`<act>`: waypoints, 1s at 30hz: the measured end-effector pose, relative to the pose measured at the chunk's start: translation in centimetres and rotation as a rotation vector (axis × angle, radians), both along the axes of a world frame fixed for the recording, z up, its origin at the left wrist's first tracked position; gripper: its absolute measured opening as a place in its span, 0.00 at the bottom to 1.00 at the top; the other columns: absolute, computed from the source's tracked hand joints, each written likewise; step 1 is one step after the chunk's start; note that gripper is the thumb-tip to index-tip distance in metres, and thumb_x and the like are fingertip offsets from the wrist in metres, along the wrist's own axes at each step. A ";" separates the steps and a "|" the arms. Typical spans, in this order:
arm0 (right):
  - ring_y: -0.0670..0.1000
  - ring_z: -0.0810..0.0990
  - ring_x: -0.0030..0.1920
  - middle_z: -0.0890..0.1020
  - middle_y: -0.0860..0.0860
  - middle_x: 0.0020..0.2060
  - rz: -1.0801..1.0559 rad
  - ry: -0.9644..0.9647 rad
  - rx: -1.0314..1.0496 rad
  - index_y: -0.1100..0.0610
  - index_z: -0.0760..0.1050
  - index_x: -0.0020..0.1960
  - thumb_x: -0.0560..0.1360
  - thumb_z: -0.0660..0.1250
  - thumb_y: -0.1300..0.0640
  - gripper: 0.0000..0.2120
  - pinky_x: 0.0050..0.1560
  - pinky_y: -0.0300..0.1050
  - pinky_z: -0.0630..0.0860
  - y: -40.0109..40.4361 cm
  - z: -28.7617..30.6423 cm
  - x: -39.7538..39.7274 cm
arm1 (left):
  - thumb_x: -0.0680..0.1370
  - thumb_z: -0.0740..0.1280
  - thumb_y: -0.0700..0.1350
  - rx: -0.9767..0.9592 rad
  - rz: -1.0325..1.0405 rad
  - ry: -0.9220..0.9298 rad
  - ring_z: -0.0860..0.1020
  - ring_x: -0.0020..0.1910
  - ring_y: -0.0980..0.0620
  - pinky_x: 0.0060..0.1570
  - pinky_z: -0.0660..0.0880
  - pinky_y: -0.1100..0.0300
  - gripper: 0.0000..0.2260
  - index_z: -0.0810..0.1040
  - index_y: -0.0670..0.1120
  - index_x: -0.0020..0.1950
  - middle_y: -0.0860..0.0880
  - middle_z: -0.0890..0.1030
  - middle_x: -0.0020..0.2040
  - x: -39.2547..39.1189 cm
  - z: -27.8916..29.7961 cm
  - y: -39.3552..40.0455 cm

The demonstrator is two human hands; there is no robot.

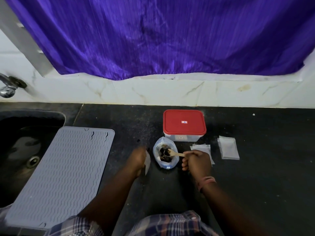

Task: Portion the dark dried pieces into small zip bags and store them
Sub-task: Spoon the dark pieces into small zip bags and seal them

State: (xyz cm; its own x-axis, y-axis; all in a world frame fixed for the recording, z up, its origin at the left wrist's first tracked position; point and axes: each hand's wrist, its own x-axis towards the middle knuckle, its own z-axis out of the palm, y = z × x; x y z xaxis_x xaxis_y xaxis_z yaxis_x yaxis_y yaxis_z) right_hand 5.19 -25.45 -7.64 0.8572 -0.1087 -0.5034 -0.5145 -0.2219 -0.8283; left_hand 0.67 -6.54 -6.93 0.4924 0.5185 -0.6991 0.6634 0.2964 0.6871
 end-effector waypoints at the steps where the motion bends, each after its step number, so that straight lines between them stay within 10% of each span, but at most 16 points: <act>1: 0.53 0.80 0.26 0.83 0.58 0.30 0.021 -0.020 -0.023 0.60 0.83 0.42 0.75 0.62 0.67 0.11 0.29 0.44 0.78 0.0 0.1 -0.1 | 0.85 0.60 0.40 0.020 0.012 0.023 0.79 0.58 0.42 0.63 0.74 0.53 0.11 0.79 0.35 0.57 0.39 0.79 0.62 0.0 -0.3 0.5; 7: 0.50 0.82 0.29 0.84 0.53 0.30 0.224 -0.114 -0.097 0.55 0.83 0.44 0.78 0.64 0.65 0.11 0.32 0.43 0.80 0.1 -0.1 -0.9 | 0.81 0.64 0.36 0.165 -0.128 -0.001 0.78 0.41 0.51 0.42 0.78 0.59 0.10 0.81 0.45 0.58 0.46 0.82 0.48 -1.8 0.4 -0.4; 15: 0.55 0.82 0.28 0.84 0.57 0.30 0.163 -0.010 0.010 0.61 0.84 0.46 0.77 0.64 0.68 0.10 0.32 0.48 0.81 0.7 -1.0 -1.1 | 0.78 0.67 0.34 0.147 -0.220 0.007 0.80 0.42 0.50 0.51 0.81 0.50 0.10 0.80 0.49 0.45 0.47 0.81 0.43 -2.0 0.2 -2.0; 30: 0.56 0.79 0.28 0.82 0.61 0.31 -0.038 0.118 0.134 0.64 0.83 0.45 0.75 0.64 0.69 0.09 0.29 0.46 0.78 0.0 -1.0 0.0 | 0.77 0.71 0.43 0.546 -0.262 0.026 0.84 0.49 0.48 0.52 0.80 0.55 0.05 0.86 0.46 0.51 0.47 0.87 0.47 -1.7 -0.4 -1.1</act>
State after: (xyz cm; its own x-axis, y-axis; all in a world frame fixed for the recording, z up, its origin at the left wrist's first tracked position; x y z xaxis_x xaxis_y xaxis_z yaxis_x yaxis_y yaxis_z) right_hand 5.20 -25.49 -8.65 0.7881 -0.0653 -0.6120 -0.6155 -0.0918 -0.7828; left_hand -1.08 -7.61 -7.33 0.6385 0.6695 -0.3795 0.6855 -0.2706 0.6760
